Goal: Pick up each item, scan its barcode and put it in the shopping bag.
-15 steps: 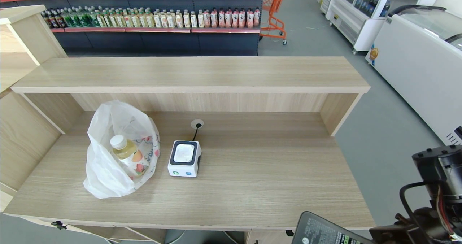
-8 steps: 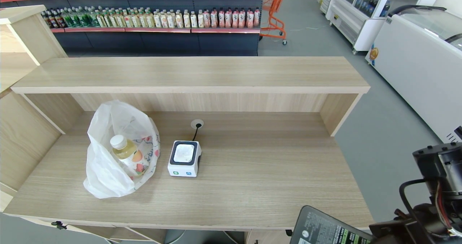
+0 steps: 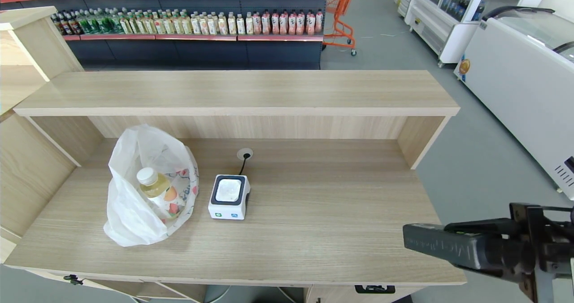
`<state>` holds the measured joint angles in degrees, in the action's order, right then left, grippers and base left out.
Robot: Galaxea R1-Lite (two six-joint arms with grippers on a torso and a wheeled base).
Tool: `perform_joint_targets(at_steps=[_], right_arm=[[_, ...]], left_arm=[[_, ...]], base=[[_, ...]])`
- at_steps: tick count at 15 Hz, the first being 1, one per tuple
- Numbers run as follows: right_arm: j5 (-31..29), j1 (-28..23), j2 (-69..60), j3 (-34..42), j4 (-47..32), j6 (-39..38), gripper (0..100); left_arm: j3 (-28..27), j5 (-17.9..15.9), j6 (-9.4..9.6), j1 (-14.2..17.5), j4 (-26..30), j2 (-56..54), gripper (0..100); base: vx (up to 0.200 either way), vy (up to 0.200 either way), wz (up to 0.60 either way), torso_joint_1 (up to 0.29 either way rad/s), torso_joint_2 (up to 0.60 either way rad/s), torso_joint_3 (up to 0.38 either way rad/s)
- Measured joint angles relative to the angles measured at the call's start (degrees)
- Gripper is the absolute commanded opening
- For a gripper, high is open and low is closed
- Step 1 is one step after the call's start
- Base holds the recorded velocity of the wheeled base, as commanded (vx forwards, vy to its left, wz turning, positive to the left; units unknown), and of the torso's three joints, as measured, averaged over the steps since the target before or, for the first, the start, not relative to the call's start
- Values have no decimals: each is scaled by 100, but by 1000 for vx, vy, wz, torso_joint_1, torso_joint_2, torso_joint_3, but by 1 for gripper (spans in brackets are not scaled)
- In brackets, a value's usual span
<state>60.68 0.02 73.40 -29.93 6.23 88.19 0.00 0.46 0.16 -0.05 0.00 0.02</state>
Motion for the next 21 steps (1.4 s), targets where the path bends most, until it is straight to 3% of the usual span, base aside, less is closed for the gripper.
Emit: perform_joint_targets(at_steps=[3, 7, 9, 11, 13, 19, 21], right_arm=[[7, -405, -229, -247, 59, -3350, 0], [-318, -572, -411, -455, 127, -7748, 0], [-1090, -327, -452, -479, 154, -10006, 0], [-2065, 226, -341, -485, 222, -11588, 0], [-2354, 584, -160, -485, 373, -12272, 0], [-2371, 724, -91, -450, 358, -12338, 0], [-2371, 708, -163, -402, 345, -12343, 0]], left_arm=[[0, -2, 2, 0, 0, 0, 100], [0, 0, 2, 0, 0, 0, 100], [0, -2, 2, 0, 0, 0, 100], [0, 0, 0, 0, 0, 0, 100], [0, 0, 2, 0, 0, 0, 100], [0, -2, 9, 0, 0, 0, 100], [0, -2, 5, 0, 0, 0, 100]], base=[[0, 0, 0, 0, 0, 0], [0, 0, 0, 0, 0, 0], [0, 0, 0, 0, 0, 0], [0, 0, 0, 0, 0, 0], [0, 0, 0, 0, 0, 0], [0, 0, 0, 0, 0, 0], [0, 200, 0, 0, 2, 2]])
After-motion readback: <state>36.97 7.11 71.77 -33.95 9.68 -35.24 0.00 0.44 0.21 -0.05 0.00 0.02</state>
